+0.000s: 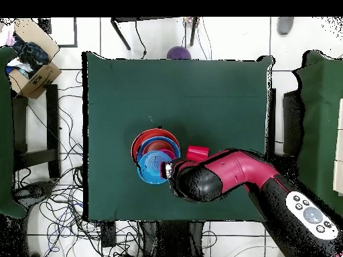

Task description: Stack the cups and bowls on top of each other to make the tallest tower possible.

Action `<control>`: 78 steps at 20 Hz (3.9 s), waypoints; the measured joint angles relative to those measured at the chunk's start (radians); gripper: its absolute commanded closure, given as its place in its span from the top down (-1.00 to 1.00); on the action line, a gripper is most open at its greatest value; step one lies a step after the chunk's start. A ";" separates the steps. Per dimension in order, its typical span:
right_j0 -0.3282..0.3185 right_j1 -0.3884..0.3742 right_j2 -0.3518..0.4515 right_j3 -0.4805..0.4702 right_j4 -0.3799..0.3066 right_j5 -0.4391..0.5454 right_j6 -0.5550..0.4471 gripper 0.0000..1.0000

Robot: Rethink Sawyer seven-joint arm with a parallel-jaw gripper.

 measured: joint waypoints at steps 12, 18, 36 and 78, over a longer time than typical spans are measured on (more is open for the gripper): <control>0.000 0.000 0.000 -0.012 0.000 0.007 0.000 -1.00; 0.000 0.000 0.000 -0.019 0.000 0.008 0.000 -1.00; -0.005 0.000 0.001 -0.041 0.000 0.027 0.000 -1.00; -0.007 0.000 0.007 -0.062 0.005 0.028 0.000 1.00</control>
